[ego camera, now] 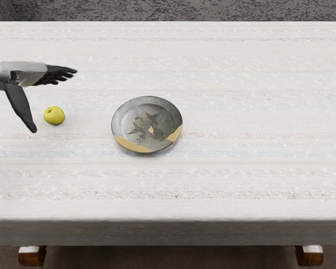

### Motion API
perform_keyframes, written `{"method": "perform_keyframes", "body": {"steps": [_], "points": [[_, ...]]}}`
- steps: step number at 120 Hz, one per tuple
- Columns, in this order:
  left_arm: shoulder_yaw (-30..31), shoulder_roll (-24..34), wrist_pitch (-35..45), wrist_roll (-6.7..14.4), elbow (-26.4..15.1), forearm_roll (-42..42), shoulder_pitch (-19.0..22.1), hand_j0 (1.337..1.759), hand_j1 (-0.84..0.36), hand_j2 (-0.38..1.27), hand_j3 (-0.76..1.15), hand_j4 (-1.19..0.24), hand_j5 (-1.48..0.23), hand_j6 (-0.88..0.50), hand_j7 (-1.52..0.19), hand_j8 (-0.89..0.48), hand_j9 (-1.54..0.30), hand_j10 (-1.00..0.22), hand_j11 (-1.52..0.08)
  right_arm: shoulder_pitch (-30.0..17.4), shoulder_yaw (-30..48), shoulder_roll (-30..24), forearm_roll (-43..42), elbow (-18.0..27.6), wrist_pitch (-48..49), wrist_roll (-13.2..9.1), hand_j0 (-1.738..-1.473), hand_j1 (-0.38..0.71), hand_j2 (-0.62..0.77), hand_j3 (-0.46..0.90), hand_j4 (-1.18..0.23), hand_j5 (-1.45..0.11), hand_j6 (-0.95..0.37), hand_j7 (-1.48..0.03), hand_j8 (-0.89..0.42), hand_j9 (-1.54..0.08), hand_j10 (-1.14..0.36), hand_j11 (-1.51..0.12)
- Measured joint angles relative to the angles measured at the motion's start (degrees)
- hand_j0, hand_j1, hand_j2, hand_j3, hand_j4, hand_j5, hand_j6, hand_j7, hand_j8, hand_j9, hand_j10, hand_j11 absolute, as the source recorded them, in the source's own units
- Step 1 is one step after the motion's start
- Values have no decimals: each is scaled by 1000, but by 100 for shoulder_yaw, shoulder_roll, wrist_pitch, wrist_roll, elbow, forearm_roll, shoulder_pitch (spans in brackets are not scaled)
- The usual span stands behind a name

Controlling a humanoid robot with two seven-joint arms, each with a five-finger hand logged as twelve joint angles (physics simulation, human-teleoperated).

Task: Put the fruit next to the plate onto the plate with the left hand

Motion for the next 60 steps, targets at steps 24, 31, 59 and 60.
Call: {"method": "perform_keyframes", "body": {"steps": [24,31,59,60], "points": [[-47,-109,0,1131,5,1,-682,1658,349,1,0,-6,-1,-7,-1,-5,0,-4,1,40,-21,0,-10,2,-19,0,-1658,-334,-3,0,-13,-16,-12,-16,-13,-16,-13,-16],[-104,-371,0,2181,-9,-60,-717,1658,349,1,0,-5,-1,-6,0,-4,0,-3,1,40,-29,0,-14,5,-19,0,-1658,-334,-3,0,-12,-16,-12,-16,-12,-16,-12,-16],[-173,-463,34,3840,-1121,274,-684,1658,349,1,0,-5,-1,-7,0,-6,0,-4,0,41,-36,0,-20,8,-14,0,-1658,-334,-3,0,-12,-16,-12,-16,-12,-16,-12,-16],[-174,-476,51,3856,-1163,297,-687,1658,349,1,0,-5,-1,-7,0,-6,0,-4,0,41,-36,0,-20,8,-14,0,-1658,-334,-3,0,-12,-16,-12,-16,-12,-16,-12,-16]]}}
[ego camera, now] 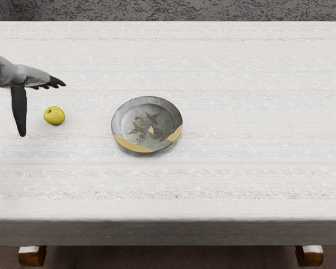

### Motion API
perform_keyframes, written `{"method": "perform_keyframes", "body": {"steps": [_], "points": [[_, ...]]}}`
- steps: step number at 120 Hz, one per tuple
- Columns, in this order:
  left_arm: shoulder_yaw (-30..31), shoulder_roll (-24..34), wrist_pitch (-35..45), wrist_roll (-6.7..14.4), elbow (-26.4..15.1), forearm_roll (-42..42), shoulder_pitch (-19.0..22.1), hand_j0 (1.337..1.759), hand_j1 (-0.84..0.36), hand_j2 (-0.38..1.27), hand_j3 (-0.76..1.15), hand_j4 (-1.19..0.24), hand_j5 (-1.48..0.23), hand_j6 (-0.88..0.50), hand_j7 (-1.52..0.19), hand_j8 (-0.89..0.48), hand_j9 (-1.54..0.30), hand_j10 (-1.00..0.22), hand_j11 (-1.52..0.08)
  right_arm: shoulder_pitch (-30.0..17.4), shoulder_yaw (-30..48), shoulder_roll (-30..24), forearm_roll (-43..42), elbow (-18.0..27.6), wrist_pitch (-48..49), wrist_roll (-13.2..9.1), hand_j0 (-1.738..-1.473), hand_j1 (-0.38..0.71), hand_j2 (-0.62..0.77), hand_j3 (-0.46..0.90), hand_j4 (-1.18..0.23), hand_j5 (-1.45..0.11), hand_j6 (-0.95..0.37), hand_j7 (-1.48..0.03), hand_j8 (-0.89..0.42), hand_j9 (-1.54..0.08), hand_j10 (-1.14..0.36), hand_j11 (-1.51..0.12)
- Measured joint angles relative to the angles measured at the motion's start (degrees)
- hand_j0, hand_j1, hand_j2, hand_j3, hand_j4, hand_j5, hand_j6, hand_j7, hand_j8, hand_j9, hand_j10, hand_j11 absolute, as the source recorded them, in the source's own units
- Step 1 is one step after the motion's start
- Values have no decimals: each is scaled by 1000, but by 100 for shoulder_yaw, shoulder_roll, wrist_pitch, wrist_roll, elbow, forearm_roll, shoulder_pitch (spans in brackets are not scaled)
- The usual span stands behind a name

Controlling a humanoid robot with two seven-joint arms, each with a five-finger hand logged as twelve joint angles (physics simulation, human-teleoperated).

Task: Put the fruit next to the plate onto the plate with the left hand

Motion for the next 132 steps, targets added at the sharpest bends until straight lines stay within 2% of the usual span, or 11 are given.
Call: {"method": "perform_keyframes", "body": {"steps": [10,20,30,41,56,84,95,115,132], "points": [[9,-350,392,100,-278,378,43,1658,349,1,0,-5,-1,-6,0,-6,0,-4,0,-4,0,0,0,0,1,0,-1658,-334,-3,0,-13,-17,-13,-17,-13,-17,-13,-17],[30,-400,879,146,-400,869,144,1658,349,1,0,-5,-1,-6,0,-6,0,-4,0,-6,-1,0,0,0,-1,0,-1658,-334,-3,0,-13,-17,-13,-17,-13,-17,-13,-17],[65,-471,1169,166,-444,1133,199,1658,349,1,0,-5,-1,-6,0,-5,0,-4,0,-7,1,0,-1,5,0,0,-1658,-334,-3,0,-13,-16,-12,-16,-12,-16,-13,-16],[102,-629,1575,175,-446,1449,623,1658,349,1,0,-5,-1,-6,0,-6,0,-4,0,-8,2,0,-1,8,-1,0,-1658,-334,-3,0,-13,-17,-13,-17,-13,-17,-13,-17],[159,-630,2015,180,-420,1799,695,1658,349,1,0,-5,-1,-7,-1,-6,-1,-5,0,-8,6,0,-1,9,-1,0,-1658,-334,-3,0,-13,-17,-13,-17,-13,-17,-13,-17],[312,-869,2454,182,-38,2014,926,1658,349,2,0,-5,-1,-7,-1,-6,0,-5,0,-8,8,0,-1,9,-1,0,-1658,-334,-3,0,-13,-17,-13,-17,-13,-17,-13,-17],[408,-964,2493,182,241,2036,1033,1658,349,2,0,-5,-1,-7,-1,-7,-1,-5,0,-8,5,0,-1,12,0,-1,-1658,-333,-3,0,-13,-17,-13,-17,-13,-17,-13,-17],[468,-1363,2535,182,700,2052,1054,1658,327,6,0,-25,-27,-26,-26,-26,-26,-24,-26,-8,0,0,-1,23,2,0,-1658,-333,-3,0,-13,-17,-13,-17,-13,-17,-13,-17],[588,-1401,2810,182,945,2216,1117,1658,312,8,0,-37,-42,-38,-42,-38,-42,-36,-42,-8,3,0,-1,26,2,0,-1658,-334,-3,0,-13,-16,-12,-16,-12,-16,-13,-16]]}}
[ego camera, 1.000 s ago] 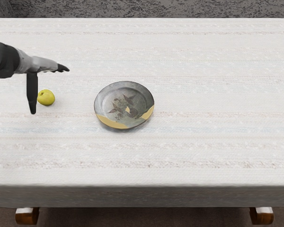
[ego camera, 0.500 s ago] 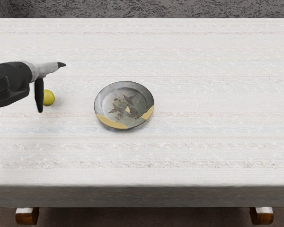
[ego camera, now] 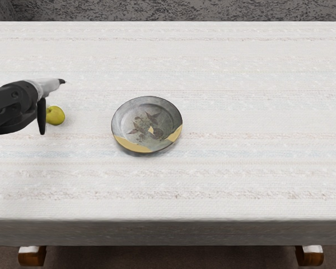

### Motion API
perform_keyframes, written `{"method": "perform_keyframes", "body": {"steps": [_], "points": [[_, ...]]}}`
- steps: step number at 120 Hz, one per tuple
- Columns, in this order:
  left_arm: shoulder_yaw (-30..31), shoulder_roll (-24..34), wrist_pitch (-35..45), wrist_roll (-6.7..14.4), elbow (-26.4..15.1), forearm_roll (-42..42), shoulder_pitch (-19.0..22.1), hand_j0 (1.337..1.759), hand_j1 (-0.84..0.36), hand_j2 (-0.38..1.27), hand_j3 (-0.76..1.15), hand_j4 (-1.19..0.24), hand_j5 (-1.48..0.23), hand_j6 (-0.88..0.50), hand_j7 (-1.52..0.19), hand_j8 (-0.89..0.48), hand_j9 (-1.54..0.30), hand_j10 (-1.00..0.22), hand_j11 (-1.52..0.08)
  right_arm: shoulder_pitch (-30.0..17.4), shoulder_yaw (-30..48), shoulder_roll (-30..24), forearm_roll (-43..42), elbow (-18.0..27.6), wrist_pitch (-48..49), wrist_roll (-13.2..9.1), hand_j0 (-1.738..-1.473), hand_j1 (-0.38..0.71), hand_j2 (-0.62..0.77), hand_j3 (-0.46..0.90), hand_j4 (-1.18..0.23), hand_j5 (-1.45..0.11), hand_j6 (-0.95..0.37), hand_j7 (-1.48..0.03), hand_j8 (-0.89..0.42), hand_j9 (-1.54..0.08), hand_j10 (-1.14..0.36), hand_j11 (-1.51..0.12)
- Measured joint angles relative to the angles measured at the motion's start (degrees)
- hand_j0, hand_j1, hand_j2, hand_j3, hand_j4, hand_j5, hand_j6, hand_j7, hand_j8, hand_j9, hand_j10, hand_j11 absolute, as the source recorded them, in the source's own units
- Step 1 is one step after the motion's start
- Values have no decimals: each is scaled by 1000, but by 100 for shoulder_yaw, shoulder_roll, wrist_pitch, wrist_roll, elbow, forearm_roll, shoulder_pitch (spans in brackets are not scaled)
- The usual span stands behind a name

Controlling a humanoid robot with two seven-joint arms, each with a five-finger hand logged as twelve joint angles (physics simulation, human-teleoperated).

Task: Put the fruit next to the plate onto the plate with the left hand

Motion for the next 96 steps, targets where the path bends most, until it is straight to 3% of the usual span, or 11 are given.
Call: {"method": "perform_keyframes", "body": {"steps": [27,59,96], "points": [[171,-577,360,0,456,221,109,1658,285,13,0,-60,-73,-62,-72,-61,-72,-59,-72,-5,-1,0,0,1,0,0,-1658,-334,-3,0,-13,-16,-12,-16,-12,-16,-12,-16],[334,-670,470,0,799,247,241,1658,153,36,0,-170,-215,-172,-215,-171,-215,-169,-215,-5,2,0,0,1,0,0,-1658,-334,-3,0,-13,-16,-12,-17,-12,-16,-12,-16],[349,-694,563,0,916,241,241,1658,62,51,0,-246,-314,-247,-314,-247,-314,-245,-313,-8,-3,0,0,1,0,0,-1658,-334,-3,0,-12,-16,-12,-16,-12,-16,-12,-16]]}}
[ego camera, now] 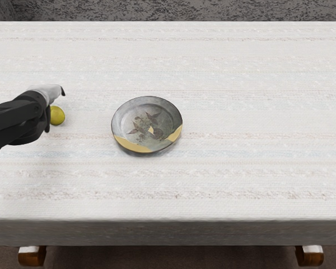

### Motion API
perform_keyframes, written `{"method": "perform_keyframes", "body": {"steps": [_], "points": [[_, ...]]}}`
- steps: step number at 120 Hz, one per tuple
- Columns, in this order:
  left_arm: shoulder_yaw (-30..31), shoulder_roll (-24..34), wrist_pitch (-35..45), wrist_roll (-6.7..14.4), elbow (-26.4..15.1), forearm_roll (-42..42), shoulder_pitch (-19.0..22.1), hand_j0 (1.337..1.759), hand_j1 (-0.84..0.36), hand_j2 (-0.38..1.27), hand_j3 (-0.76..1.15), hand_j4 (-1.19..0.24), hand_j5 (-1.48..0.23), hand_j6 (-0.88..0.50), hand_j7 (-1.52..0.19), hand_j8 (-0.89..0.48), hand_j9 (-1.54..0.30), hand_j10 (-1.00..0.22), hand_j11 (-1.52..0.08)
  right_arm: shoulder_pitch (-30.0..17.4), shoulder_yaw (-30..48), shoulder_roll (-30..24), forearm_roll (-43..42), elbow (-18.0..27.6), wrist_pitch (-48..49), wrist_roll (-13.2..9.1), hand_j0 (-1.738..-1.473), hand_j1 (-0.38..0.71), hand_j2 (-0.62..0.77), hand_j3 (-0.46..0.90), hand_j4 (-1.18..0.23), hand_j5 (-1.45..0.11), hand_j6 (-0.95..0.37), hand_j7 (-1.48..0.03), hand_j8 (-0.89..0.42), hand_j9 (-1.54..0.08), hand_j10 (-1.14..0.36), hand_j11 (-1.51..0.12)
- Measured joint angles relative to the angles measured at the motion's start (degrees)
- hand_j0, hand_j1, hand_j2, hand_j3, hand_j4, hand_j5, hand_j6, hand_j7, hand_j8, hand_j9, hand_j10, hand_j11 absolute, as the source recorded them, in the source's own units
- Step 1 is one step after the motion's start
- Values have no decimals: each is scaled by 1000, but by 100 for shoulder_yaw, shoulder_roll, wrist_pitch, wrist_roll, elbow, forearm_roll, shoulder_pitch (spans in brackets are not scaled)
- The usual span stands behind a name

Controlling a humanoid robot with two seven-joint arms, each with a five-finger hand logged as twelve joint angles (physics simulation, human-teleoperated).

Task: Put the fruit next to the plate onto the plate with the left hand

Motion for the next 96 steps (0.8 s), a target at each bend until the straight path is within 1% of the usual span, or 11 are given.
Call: {"method": "perform_keyframes", "body": {"steps": [17,45,96], "points": [[34,-124,-7,0,6,-11,4,1658,10,60,0,-289,-370,-290,-370,-290,-370,-288,-370,0,0,0,0,0,0,0,-1658,-334,-3,0,-12,-16,-12,-16,-12,-16,-12,-16],[81,-126,-22,0,-7,-48,28,1658,-88,77,0,-371,-477,-372,-477,-371,-477,-370,-477,0,0,0,0,6,5,0,-1658,-334,-3,0,-12,-16,-12,-16,-12,-16,-12,-16],[126,-69,-24,0,5,-51,18,1658,-236,102,0,-493,-637,-481,-637,-493,-637,-492,-637,0,0,0,0,9,9,0,-1658,-334,-3,0,-13,-17,-12,-17,-12,-17,-13,-17]]}}
